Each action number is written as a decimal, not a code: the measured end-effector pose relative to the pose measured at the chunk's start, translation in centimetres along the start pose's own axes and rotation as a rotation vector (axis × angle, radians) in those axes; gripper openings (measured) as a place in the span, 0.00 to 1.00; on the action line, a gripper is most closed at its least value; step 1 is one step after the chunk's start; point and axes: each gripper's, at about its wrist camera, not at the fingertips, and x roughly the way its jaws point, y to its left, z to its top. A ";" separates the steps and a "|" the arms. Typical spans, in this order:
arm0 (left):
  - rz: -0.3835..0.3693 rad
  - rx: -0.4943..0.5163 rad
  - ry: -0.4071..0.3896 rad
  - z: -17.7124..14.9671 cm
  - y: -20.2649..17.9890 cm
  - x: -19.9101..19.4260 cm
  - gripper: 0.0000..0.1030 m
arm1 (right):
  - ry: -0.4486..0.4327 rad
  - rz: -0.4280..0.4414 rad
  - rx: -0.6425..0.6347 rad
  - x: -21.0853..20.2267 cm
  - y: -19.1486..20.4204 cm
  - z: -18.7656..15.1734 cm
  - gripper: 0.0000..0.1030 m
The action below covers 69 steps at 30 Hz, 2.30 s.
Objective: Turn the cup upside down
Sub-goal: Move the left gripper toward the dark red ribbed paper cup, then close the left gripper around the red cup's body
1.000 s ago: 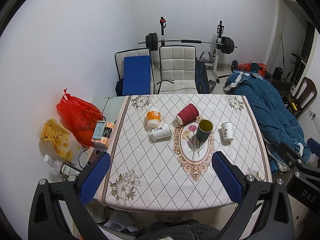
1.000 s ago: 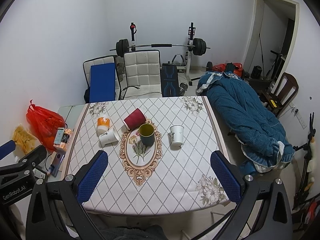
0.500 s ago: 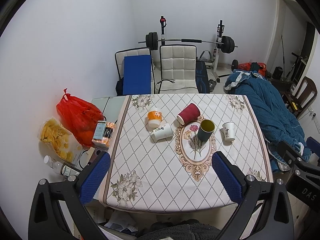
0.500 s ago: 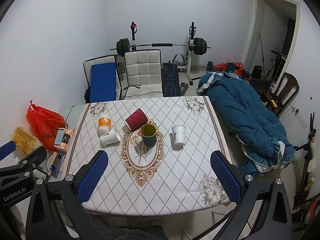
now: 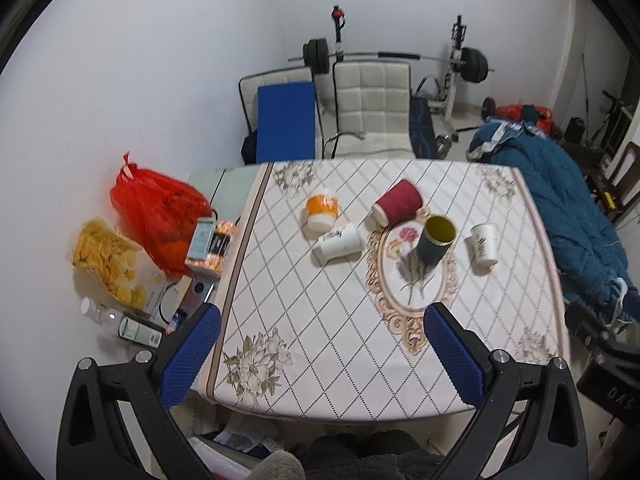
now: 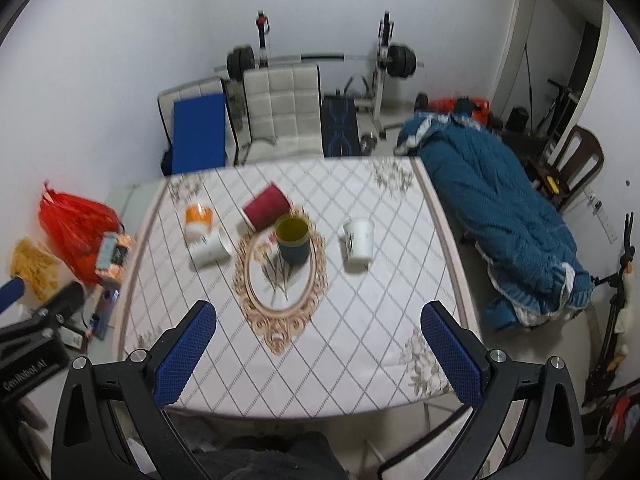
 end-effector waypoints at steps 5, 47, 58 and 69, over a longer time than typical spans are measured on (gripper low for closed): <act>0.029 -0.003 0.074 -0.8 -0.7 3.9 1.00 | 0.137 -0.007 -0.015 6.6 -0.9 -1.8 1.00; 0.075 0.304 0.279 12.8 -7.4 30.2 1.00 | 0.570 -0.135 0.054 34.5 -3.1 -3.3 1.00; 0.017 0.588 0.345 16.4 -11.2 37.7 1.00 | 0.623 -0.189 0.123 38.4 -2.5 -2.1 1.00; -0.059 0.759 0.431 16.7 -15.6 42.7 1.00 | 0.668 -0.218 0.157 40.4 -2.6 -2.0 1.00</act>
